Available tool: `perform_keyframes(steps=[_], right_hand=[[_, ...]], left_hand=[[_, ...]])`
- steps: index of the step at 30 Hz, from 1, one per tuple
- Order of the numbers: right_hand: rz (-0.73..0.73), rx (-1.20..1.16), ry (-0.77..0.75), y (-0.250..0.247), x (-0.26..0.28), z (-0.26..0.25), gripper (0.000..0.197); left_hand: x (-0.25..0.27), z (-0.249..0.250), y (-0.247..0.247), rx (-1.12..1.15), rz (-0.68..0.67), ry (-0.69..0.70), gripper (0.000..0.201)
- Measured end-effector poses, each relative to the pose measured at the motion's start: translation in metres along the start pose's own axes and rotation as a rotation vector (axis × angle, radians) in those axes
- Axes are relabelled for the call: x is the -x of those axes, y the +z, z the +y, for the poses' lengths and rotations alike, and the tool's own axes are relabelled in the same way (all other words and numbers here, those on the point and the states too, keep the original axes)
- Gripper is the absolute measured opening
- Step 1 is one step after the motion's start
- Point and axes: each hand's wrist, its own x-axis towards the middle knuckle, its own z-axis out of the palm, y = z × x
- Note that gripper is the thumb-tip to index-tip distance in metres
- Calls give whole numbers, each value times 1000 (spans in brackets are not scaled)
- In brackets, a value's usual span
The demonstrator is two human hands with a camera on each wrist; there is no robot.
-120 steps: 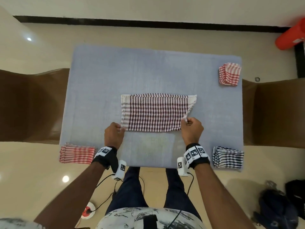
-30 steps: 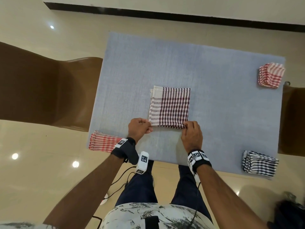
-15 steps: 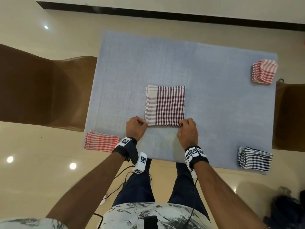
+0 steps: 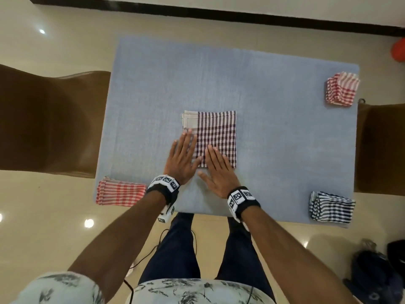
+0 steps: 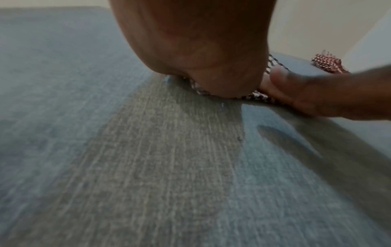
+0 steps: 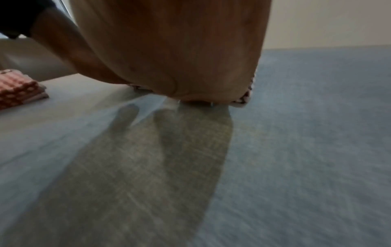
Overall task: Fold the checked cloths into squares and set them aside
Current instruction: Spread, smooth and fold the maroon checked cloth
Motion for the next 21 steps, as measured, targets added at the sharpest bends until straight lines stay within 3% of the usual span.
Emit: perform_keyframes(steps=[2, 6, 8, 11, 14, 17, 21], right_hand=[[19, 40, 38, -5, 8, 23, 85], [52, -40, 358, -21, 22, 62, 96], [92, -56, 318, -36, 10, 54, 97], [106, -49, 73, -50, -31, 18, 92], [-1, -38, -18, -41, -69, -2, 90], [-16, 74, -34, -39, -81, 29, 85], [19, 74, 135, -60, -81, 81, 87]], left_hand=[[-2, 3, -1, -9, -3, -19, 79], [-1, 6, 1, -7, -26, -63, 79], [-1, 6, 3, -18, -40, -62, 80], [-1, 6, 3, -42, -43, -63, 76], [-2, 6, 2, -47, -40, -66, 73], [-3, 7, 1, -70, -54, -77, 77], [-4, 7, 3, -59, -75, -77, 81]])
